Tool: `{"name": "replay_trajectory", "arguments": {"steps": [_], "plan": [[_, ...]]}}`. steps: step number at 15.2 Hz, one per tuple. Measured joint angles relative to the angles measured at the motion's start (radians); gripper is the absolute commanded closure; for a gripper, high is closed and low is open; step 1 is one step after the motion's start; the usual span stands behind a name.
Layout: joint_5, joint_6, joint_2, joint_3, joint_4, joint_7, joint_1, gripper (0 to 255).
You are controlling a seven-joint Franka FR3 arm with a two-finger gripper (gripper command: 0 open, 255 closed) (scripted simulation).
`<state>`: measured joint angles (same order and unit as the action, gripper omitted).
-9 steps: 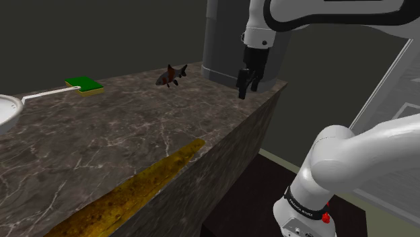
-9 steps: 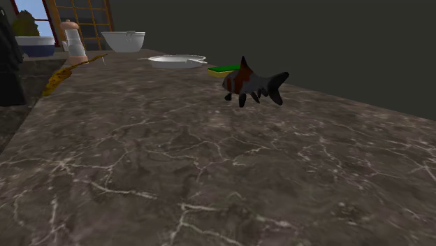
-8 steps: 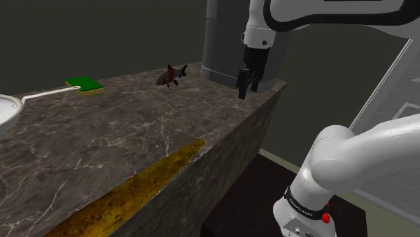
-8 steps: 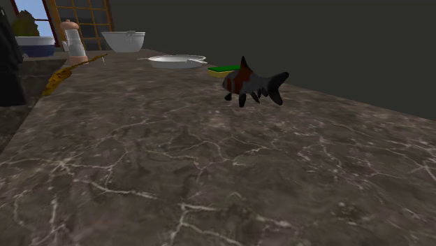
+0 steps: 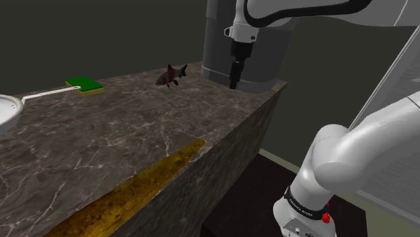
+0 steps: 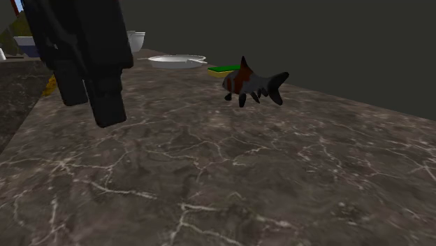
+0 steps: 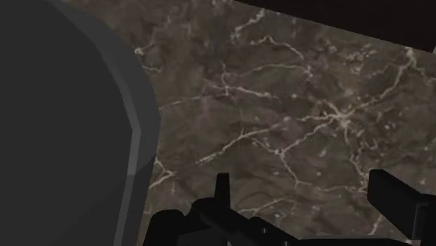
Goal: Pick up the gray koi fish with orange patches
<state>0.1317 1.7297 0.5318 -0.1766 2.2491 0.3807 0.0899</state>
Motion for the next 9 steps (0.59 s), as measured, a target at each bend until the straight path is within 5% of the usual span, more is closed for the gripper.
{"name": "replay_trajectory", "arguments": {"steps": [9], "plan": [[-0.065, 0.055, -0.331, -0.116, -0.32, 0.505, 0.105, 0]]}}
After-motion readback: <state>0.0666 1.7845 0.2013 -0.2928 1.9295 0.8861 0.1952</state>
